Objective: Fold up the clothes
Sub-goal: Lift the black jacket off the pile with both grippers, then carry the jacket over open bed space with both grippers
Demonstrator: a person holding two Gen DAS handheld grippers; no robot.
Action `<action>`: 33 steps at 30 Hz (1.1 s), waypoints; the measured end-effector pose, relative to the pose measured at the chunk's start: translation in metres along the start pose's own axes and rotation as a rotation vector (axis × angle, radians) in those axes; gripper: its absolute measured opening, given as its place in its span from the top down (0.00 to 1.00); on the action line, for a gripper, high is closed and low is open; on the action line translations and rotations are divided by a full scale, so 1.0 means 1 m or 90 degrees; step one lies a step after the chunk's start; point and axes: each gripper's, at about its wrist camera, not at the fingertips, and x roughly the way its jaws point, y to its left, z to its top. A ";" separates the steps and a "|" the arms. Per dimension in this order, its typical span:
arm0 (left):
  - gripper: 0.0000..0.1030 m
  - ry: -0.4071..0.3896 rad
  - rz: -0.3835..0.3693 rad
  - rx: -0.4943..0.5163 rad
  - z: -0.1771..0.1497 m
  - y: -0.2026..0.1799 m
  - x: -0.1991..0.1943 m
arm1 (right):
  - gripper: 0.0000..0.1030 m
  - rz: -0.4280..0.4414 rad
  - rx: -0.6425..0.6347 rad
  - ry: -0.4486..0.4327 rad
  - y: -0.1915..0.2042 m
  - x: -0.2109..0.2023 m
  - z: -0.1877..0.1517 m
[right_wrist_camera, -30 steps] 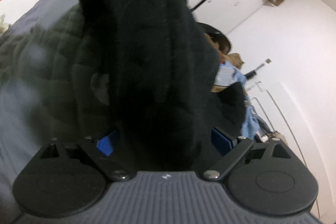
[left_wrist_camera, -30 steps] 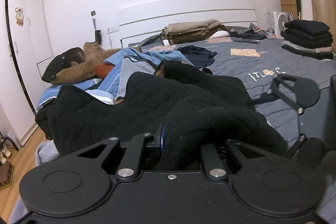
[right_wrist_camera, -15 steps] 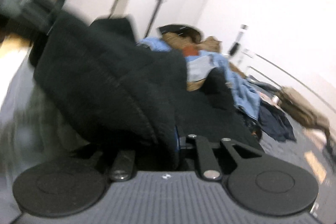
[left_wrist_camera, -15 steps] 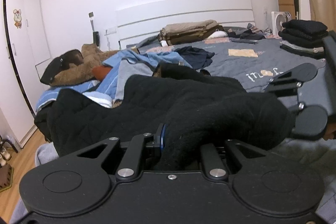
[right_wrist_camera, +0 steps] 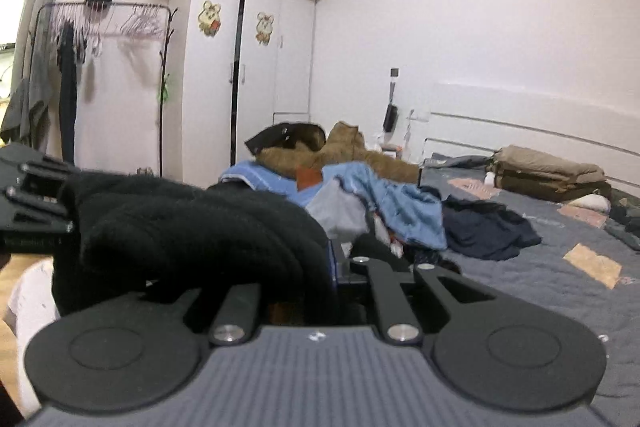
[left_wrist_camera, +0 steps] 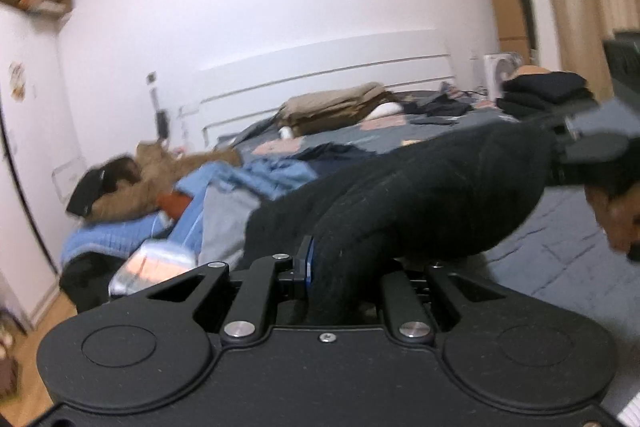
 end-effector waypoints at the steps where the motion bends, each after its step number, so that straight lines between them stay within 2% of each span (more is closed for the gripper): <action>1: 0.88 -0.006 -0.005 0.009 0.008 -0.002 -0.006 | 0.89 -0.001 0.000 0.000 0.000 -0.007 0.007; 6: 0.89 -0.032 -0.043 0.059 0.054 -0.016 -0.038 | 0.89 -0.003 -0.011 0.005 -0.008 -0.048 0.049; 14: 0.89 -0.079 -0.108 0.134 0.119 -0.061 -0.098 | 0.90 -0.004 0.019 0.018 -0.015 -0.143 0.113; 19: 0.89 -0.127 -0.140 0.158 0.150 -0.087 -0.140 | 0.90 -0.024 0.000 0.021 -0.005 -0.199 0.138; 23: 0.89 -0.155 -0.164 0.179 0.167 -0.105 -0.156 | 0.90 -0.043 -0.005 0.022 0.000 -0.230 0.149; 26: 0.89 -0.166 -0.182 0.193 0.177 -0.120 -0.153 | 0.90 -0.044 0.011 0.030 -0.008 -0.243 0.152; 31: 0.89 -0.134 -0.220 0.183 0.181 -0.143 -0.100 | 0.90 -0.066 0.050 0.065 -0.039 -0.231 0.139; 33: 0.89 -0.104 -0.233 0.175 0.176 -0.155 -0.063 | 0.90 -0.081 0.069 0.087 -0.059 -0.213 0.125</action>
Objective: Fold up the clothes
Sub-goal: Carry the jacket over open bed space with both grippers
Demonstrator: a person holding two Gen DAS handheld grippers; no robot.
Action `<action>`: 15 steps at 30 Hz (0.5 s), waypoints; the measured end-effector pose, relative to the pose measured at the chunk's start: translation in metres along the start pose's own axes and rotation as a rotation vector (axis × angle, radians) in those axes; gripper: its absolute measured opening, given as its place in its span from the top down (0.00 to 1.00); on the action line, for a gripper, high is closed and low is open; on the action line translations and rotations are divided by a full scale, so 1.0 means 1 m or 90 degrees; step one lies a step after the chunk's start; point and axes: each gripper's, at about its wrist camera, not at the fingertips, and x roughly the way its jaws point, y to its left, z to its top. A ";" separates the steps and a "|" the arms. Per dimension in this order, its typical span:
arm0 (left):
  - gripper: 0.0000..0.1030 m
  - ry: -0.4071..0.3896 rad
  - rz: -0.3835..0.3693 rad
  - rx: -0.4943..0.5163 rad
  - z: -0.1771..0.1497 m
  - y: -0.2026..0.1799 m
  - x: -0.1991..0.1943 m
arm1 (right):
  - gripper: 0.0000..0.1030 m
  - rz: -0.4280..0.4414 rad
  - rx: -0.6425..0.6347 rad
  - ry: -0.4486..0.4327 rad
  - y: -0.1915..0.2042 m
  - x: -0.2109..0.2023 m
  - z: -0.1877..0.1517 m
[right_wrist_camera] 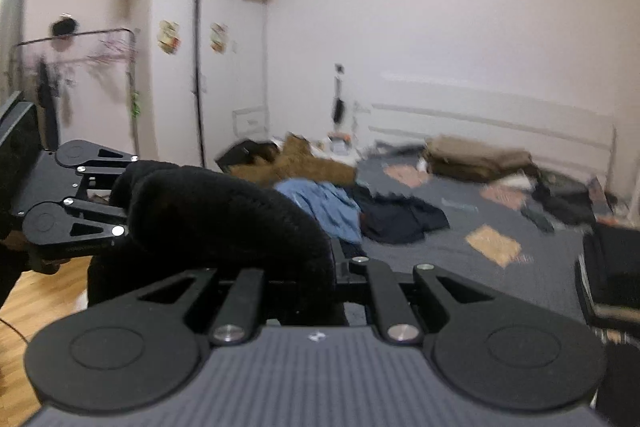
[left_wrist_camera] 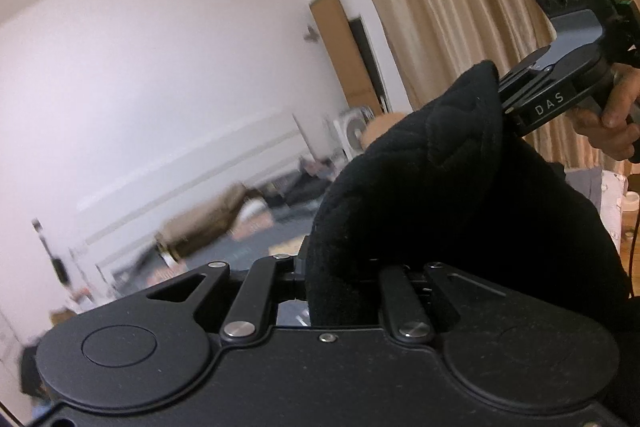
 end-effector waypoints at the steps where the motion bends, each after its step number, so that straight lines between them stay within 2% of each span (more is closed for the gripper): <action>1: 0.89 0.013 -0.008 -0.007 -0.005 0.000 0.019 | 0.90 -0.007 0.011 0.011 -0.011 0.014 -0.006; 5: 0.89 0.073 -0.024 -0.042 -0.035 0.002 0.099 | 0.90 -0.034 0.059 0.048 -0.051 0.071 -0.037; 9: 0.89 0.131 -0.026 -0.080 -0.076 0.002 0.178 | 0.89 -0.059 0.131 0.058 -0.088 0.133 -0.080; 15: 0.89 0.161 -0.032 -0.181 -0.162 0.054 0.222 | 0.88 -0.078 0.236 0.043 -0.120 0.201 -0.140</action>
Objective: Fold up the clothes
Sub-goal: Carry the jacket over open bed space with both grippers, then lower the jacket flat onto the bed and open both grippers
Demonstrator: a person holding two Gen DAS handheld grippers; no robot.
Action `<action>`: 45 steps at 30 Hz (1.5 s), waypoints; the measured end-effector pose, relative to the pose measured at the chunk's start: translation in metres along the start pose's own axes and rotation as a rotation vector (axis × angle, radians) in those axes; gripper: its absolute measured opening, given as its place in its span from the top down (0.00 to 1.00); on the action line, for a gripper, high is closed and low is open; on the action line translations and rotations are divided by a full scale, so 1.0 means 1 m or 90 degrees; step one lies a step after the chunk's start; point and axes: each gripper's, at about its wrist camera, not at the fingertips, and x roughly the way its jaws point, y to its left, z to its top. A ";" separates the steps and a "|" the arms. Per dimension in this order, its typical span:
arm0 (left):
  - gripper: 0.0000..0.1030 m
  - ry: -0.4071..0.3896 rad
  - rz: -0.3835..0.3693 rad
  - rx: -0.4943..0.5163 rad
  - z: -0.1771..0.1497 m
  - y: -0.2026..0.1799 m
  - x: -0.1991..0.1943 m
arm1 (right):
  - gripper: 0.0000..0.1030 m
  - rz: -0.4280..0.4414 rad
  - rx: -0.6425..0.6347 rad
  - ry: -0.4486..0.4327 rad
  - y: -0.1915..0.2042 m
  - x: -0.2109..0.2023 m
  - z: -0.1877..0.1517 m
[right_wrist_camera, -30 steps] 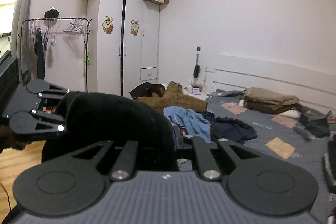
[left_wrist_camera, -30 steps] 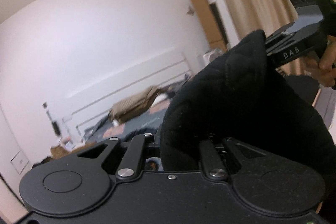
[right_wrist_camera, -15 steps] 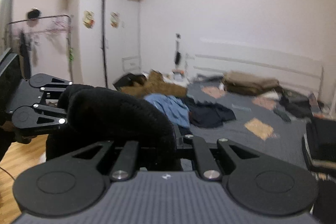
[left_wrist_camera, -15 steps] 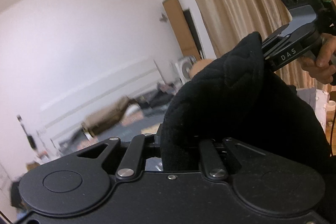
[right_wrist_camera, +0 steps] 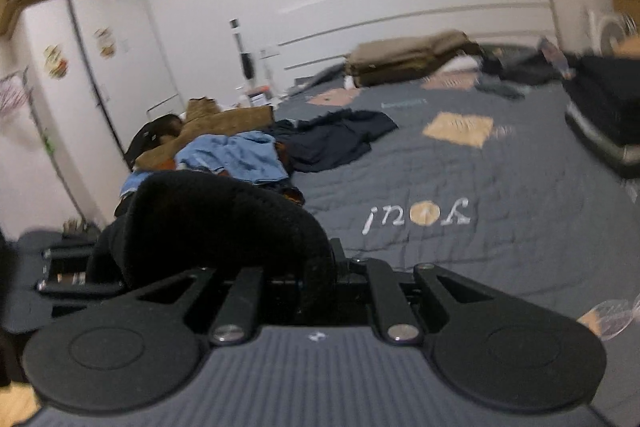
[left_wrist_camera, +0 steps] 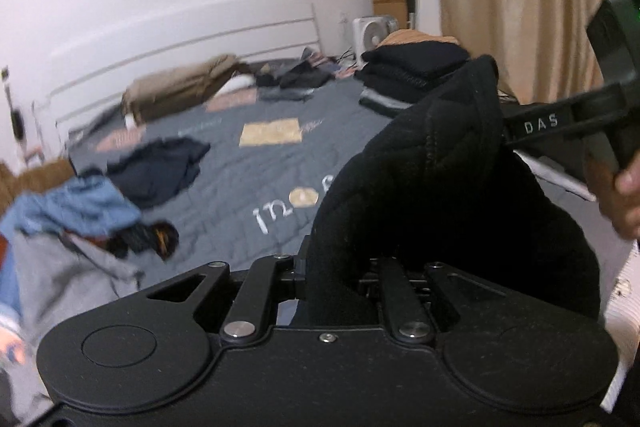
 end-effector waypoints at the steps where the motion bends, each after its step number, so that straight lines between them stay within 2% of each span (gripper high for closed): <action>1: 0.89 0.001 0.001 -0.010 -0.002 0.007 0.006 | 0.88 0.001 0.011 -0.007 -0.003 0.005 -0.005; 4: 0.89 0.003 0.011 -0.037 -0.006 0.025 0.016 | 0.81 0.017 0.040 -0.029 -0.010 0.021 -0.016; 5: 0.89 0.005 0.012 -0.044 -0.003 0.025 0.014 | 0.70 0.019 0.032 -0.029 -0.010 0.024 -0.016; 6: 0.89 0.007 0.014 -0.052 -0.002 0.033 0.019 | 0.54 0.019 0.022 -0.028 -0.010 0.026 -0.017; 8: 0.88 0.010 0.017 -0.068 0.001 0.037 0.021 | 0.33 0.001 -0.007 -0.025 -0.009 0.024 -0.017; 9: 0.88 0.014 0.015 -0.073 0.003 0.046 0.027 | 0.29 -0.008 -0.021 -0.023 -0.009 0.023 -0.016; 12: 0.88 0.023 0.028 -0.054 0.007 0.038 0.029 | 0.23 -0.012 -0.052 -0.022 -0.010 0.016 -0.018; 19: 0.88 0.033 0.060 -0.046 0.028 0.048 0.060 | 0.18 -0.037 -0.112 -0.030 -0.019 -0.003 -0.018; 26: 0.88 0.061 0.109 -0.028 0.044 0.062 0.108 | 0.17 -0.085 -0.072 -0.032 -0.050 -0.001 -0.019; 31: 0.86 0.094 0.173 -0.011 0.055 0.077 0.141 | 0.17 -0.091 -0.057 -0.092 -0.055 -0.017 -0.012; 34: 0.81 0.111 0.211 -0.011 0.062 0.089 0.151 | 0.17 -0.081 -0.056 -0.112 -0.055 -0.025 -0.011; 36: 0.69 0.117 0.226 -0.014 0.065 0.095 0.150 | 0.16 -0.073 -0.055 -0.108 -0.055 -0.023 -0.011; 37: 0.66 0.119 0.235 -0.014 0.066 0.097 0.148 | 0.16 -0.069 -0.054 -0.103 -0.055 -0.021 -0.011; 41: 0.51 0.110 0.241 -0.006 0.066 0.098 0.124 | 0.16 -0.050 -0.039 -0.069 -0.059 -0.006 -0.018; 45: 0.45 0.076 0.234 -0.003 0.056 0.089 0.082 | 0.16 -0.044 -0.028 -0.031 -0.059 0.008 -0.028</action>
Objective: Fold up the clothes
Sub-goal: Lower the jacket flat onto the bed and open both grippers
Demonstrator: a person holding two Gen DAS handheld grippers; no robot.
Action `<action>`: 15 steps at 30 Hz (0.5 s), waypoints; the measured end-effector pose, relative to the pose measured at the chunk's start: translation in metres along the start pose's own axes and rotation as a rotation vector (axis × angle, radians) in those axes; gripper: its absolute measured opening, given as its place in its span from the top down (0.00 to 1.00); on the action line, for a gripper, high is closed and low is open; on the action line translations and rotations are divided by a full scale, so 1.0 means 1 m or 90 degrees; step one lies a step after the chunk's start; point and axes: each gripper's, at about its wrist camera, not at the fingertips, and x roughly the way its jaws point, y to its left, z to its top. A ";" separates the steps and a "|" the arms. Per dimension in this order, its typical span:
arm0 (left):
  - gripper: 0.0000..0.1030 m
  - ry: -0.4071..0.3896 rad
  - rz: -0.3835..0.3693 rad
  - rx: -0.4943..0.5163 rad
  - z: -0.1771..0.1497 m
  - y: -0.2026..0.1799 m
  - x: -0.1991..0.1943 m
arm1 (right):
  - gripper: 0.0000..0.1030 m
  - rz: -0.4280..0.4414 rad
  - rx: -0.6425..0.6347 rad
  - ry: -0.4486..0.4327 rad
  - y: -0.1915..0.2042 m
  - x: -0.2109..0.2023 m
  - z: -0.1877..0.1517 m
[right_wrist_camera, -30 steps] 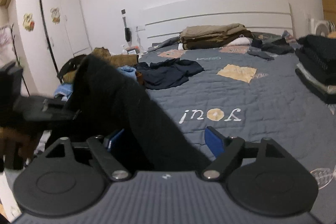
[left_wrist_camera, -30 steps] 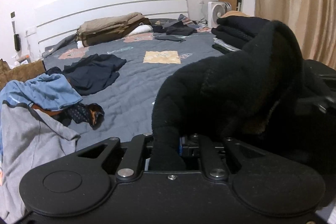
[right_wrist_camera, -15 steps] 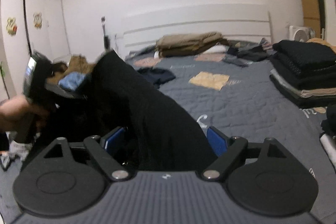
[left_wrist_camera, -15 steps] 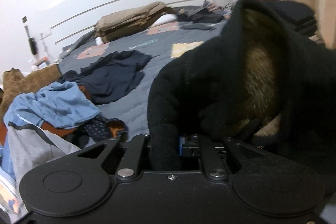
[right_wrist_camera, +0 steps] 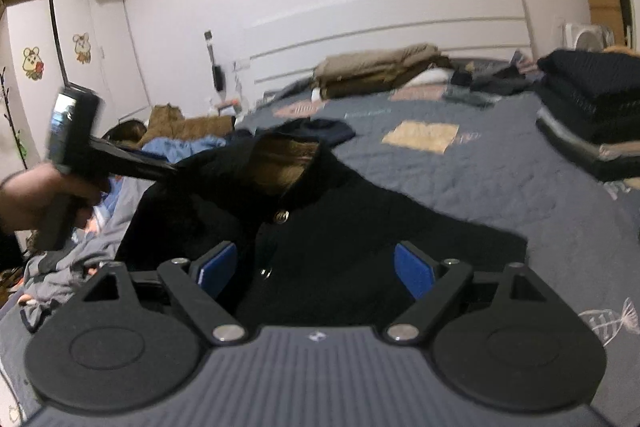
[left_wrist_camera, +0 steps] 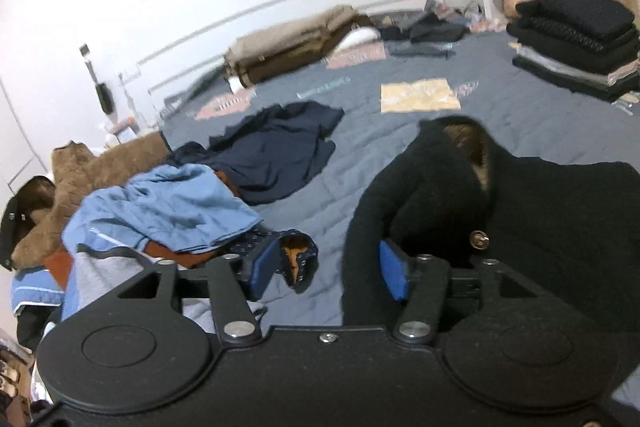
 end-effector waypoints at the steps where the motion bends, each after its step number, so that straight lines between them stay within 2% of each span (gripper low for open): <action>1: 0.44 -0.011 -0.001 -0.005 -0.005 0.002 -0.012 | 0.16 -0.001 0.001 0.009 0.001 0.003 -0.003; 8: 0.26 -0.043 -0.112 -0.120 -0.057 0.011 -0.081 | 0.16 0.018 0.023 0.030 0.006 0.012 -0.008; 15: 0.22 -0.057 -0.189 -0.266 -0.102 -0.002 -0.105 | 0.16 0.058 0.072 0.036 0.002 0.023 -0.010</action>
